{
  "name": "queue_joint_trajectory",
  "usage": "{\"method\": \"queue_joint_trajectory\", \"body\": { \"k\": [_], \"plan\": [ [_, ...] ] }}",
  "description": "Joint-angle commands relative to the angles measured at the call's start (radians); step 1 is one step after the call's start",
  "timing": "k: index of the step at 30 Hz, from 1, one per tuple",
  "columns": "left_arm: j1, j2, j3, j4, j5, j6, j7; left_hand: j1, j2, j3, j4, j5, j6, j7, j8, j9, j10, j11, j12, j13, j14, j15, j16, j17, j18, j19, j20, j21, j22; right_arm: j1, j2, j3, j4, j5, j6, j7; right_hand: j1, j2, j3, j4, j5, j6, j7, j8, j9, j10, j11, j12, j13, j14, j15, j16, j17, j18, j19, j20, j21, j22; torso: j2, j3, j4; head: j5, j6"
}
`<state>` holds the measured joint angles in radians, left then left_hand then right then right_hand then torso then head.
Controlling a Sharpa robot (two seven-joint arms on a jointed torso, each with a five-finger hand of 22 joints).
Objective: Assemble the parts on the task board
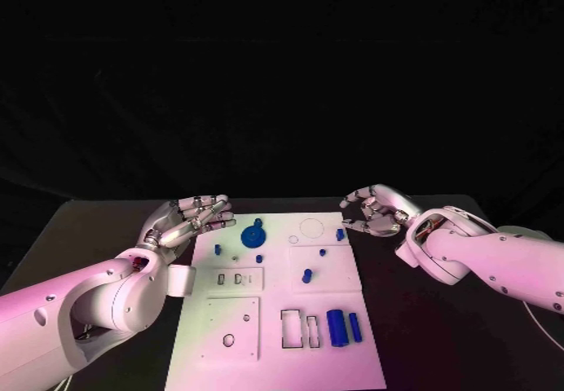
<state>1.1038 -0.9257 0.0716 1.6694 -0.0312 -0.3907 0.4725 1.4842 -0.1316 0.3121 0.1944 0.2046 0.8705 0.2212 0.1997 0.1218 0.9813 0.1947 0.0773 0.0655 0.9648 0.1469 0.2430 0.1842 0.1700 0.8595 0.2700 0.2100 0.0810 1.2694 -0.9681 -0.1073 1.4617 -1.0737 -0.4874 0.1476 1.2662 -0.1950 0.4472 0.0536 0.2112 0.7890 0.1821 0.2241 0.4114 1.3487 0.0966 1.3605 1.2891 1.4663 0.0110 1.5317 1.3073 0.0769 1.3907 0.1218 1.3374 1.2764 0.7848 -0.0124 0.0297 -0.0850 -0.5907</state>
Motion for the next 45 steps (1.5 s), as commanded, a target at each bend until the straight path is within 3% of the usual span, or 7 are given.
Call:
{"method": "queue_joint_trajectory", "body": {
  "k": [1, 10, 20, 35, 45],
  "plan": [
    [0.000, 0.002, 0.001, 0.000, 0.002, 0.024, 0.008, -0.003, -0.004, 0.005, -0.001, -0.002, -0.001, 0.028, -0.001, -0.001, 0.001, 0.002, -0.004, 0.000, -0.001, 0.006, -0.002, 0.001, 0.014, 0.005, 0.000, -0.001, -0.002, -0.008, -0.009, -0.001, -0.009, 0.020, 0.068, 0.047, 0.008, -0.004, 0.000, -0.007, 0.004, -0.007, 0.001, -0.005, -0.001, -0.008, -0.002, -0.005, -0.002, 0.068, 0.007, -0.007, 0.098, -0.004, -0.009, -0.001, -0.005, -0.002, 0.001, 0.0048, -0.0015, -0.001, -0.001],
    [0.000, 0.003, 0.000, -0.004, 0.002, 0.027, 0.008, -0.003, -0.004, 0.005, -0.001, -0.002, -0.001, 0.028, -0.001, -0.001, 0.001, 0.002, -0.004, 0.000, -0.001, 0.006, -0.002, 0.001, 0.014, 0.005, 0.000, -0.001, -0.002, -0.024, -0.015, -0.001, -0.043, 0.000, 0.095, 0.044, 0.008, -0.007, -0.002, -0.009, 0.006, -0.016, 0.003, -0.013, -0.003, -0.011, 0.000, -0.007, -0.004, 0.068, 0.009, -0.006, 0.100, -0.004, -0.008, 0.001, -0.005, -0.001, 0.002, 0.0009, 0.0005, 0.003, -0.003],
    [0.000, 0.002, 0.000, -0.004, 0.003, 0.028, 0.008, -0.003, -0.004, 0.005, -0.001, -0.002, -0.001, 0.028, -0.001, -0.001, 0.001, 0.002, -0.004, 0.000, -0.001, 0.006, -0.002, 0.001, 0.014, 0.005, 0.000, -0.001, -0.002, -0.046, 0.020, -0.002, -0.074, -0.014, 0.107, 0.032, 0.008, -0.006, -0.002, -0.009, 0.007, -0.017, 0.003, -0.014, -0.003, -0.008, 0.001, -0.004, -0.001, 0.069, 0.009, -0.005, 0.104, -0.004, -0.008, 0.001, -0.005, 0.000, 0.001, -0.0015, 0.0020, 0.003, -0.011],
    [0.000, -0.001, 0.000, -0.002, 0.003, 0.027, 0.008, -0.003, -0.004, 0.005, -0.001, -0.002, -0.001, 0.028, -0.001, -0.001, 0.001, 0.002, -0.004, 0.000, -0.001, 0.006, -0.002, 0.001, 0.014, 0.005, 0.000, -0.001, -0.002, -0.069, 0.079, -0.003, -0.122, -0.035, 0.108, 0.008, 0.012, 0.005, 0.005, -0.012, 0.008, 0.003, 0.002, -0.010, 0.000, -0.001, 0.000, 0.003, 0.006, 0.070, 0.010, -0.004, 0.107, -0.004, -0.006, 0.003, -0.004, 0.002, 0.000, -0.0009, -0.0006, 0.010, -0.015],
    [0.000, -0.003, 0.000, -0.003, 0.003, 0.026, 0.008, -0.004, -0.006, 0.008, -0.002, -0.002, 0.001, 0.027, -0.001, -0.001, 0.004, 0.001, -0.004, 0.001, 0.000, 0.005, -0.003, 0.002, 0.014, 0.006, 0.000, -0.001, -0.002, -0.075, 0.097, -0.003, -0.142, -0.042, 0.093, -0.006, 0.009, 0.027, 0.023, -0.013, -0.008, 0.052, -0.004, -0.002, 0.005, 0.011, -0.006, 0.014, 0.018, 0.071, 0.006, -0.002, 0.113, -0.005, 0.000, 0.000, 0.001, 0.011, 0.001, -0.0005, -0.0008, 0.012, -0.015]
  ]
}}
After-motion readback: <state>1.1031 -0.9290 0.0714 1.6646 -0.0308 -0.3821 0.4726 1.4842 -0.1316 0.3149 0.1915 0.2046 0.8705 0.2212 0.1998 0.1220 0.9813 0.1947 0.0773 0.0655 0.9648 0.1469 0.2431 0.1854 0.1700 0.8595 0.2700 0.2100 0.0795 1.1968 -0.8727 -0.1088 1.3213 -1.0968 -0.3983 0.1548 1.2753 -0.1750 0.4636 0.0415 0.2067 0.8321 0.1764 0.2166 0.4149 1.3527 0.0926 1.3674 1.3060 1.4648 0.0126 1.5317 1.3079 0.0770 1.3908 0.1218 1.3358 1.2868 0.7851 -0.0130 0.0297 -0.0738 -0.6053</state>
